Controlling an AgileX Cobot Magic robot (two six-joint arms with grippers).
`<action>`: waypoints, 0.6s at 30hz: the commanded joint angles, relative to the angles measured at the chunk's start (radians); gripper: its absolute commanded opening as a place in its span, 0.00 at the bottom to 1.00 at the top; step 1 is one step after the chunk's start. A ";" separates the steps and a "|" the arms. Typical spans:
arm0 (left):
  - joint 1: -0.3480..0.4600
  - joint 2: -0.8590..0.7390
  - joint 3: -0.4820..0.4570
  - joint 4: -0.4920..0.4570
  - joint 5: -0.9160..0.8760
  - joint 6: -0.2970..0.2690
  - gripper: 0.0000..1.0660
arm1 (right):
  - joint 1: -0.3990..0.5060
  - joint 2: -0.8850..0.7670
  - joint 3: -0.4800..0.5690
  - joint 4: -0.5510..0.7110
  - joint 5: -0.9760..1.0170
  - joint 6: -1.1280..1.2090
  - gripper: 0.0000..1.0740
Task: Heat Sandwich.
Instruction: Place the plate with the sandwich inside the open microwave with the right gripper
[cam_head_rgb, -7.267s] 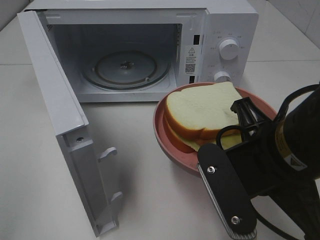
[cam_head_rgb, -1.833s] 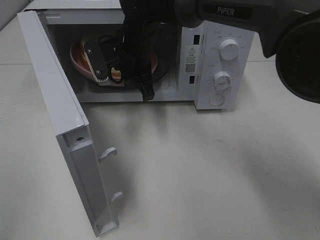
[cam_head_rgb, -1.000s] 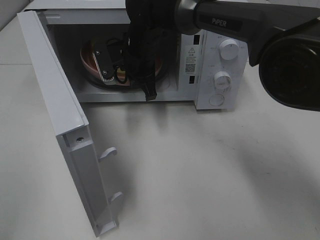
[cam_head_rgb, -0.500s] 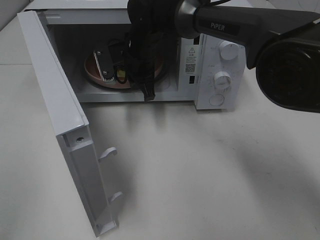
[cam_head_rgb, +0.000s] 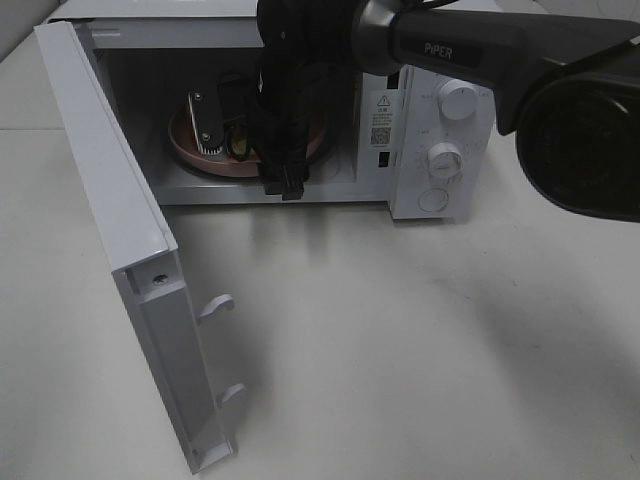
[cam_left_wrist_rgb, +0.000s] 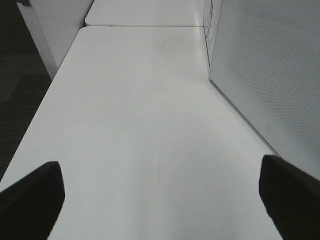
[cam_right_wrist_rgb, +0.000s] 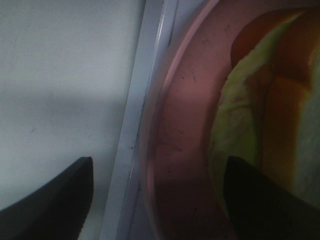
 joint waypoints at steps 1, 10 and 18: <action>0.003 -0.025 0.003 0.000 -0.006 -0.001 0.99 | -0.001 -0.062 0.072 0.006 -0.072 0.013 0.67; 0.003 -0.025 0.003 0.000 -0.006 -0.001 0.99 | 0.000 -0.149 0.241 0.005 -0.176 0.027 0.68; 0.003 -0.025 0.003 0.000 -0.006 -0.001 0.99 | 0.000 -0.241 0.396 -0.008 -0.263 0.158 0.78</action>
